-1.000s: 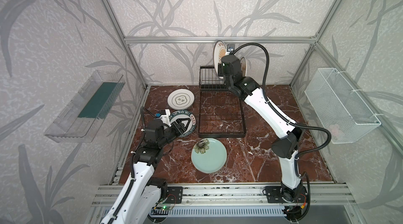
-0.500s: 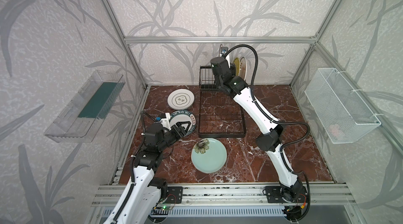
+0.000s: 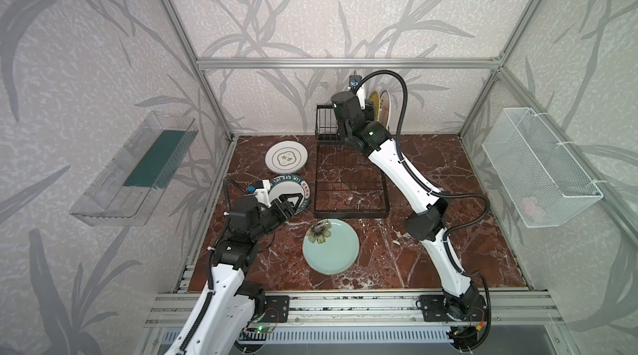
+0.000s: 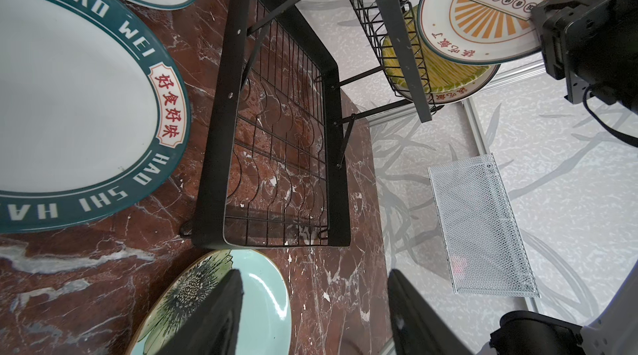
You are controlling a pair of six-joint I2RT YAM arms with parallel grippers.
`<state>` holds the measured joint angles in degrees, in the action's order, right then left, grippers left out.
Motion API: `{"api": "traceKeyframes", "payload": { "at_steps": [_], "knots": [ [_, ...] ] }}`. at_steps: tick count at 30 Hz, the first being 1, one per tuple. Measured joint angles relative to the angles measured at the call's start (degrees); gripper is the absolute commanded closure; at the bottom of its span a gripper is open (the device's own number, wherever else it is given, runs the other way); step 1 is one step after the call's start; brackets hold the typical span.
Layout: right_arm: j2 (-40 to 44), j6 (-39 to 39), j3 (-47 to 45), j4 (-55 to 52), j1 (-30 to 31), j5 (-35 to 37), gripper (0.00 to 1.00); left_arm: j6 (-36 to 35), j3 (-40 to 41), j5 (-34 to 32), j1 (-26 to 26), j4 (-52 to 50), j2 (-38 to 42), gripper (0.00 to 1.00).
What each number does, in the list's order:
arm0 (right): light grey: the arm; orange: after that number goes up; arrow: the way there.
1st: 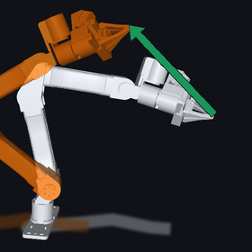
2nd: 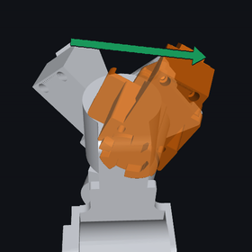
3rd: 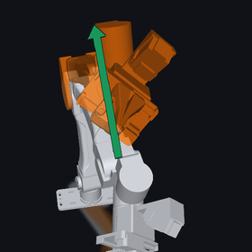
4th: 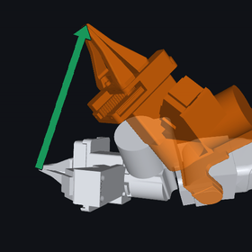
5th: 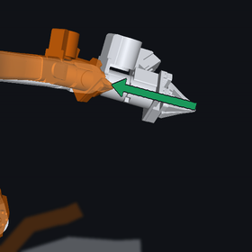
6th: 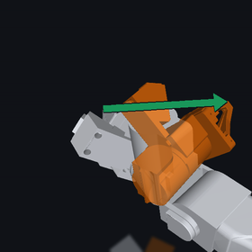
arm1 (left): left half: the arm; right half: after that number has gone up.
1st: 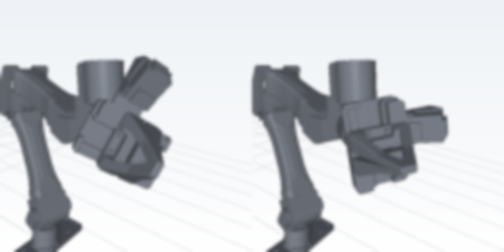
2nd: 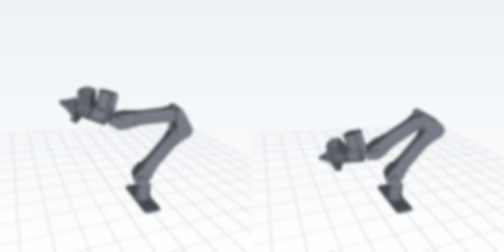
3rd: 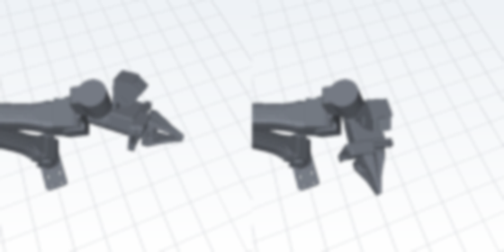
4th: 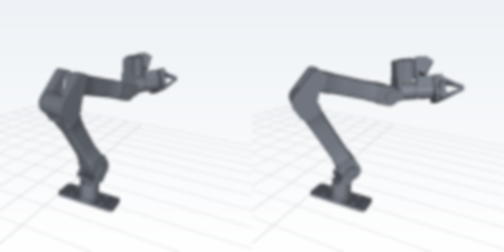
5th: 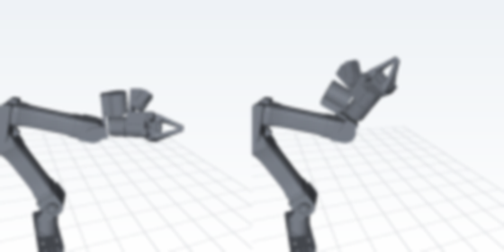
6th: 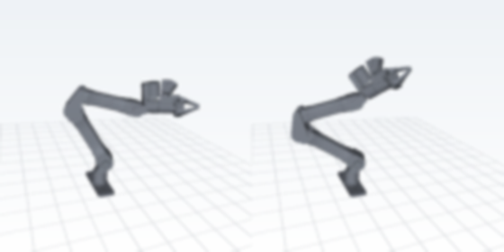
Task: Load plates into a dish rack
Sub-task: Place the plate on the dish rack.
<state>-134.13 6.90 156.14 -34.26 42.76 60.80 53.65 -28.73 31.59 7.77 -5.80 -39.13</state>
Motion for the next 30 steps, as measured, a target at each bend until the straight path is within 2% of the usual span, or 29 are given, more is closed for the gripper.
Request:
{"api": "traceKeyframes", "payload": {
  "at_steps": [30],
  "knots": [
    [-2.99, 5.49, -0.31, -5.03, 0.42, 1.77, 1.00, 0.07, 0.02, 0.04, 0.02, -0.02, 0.83, 0.35]
  ]
}}
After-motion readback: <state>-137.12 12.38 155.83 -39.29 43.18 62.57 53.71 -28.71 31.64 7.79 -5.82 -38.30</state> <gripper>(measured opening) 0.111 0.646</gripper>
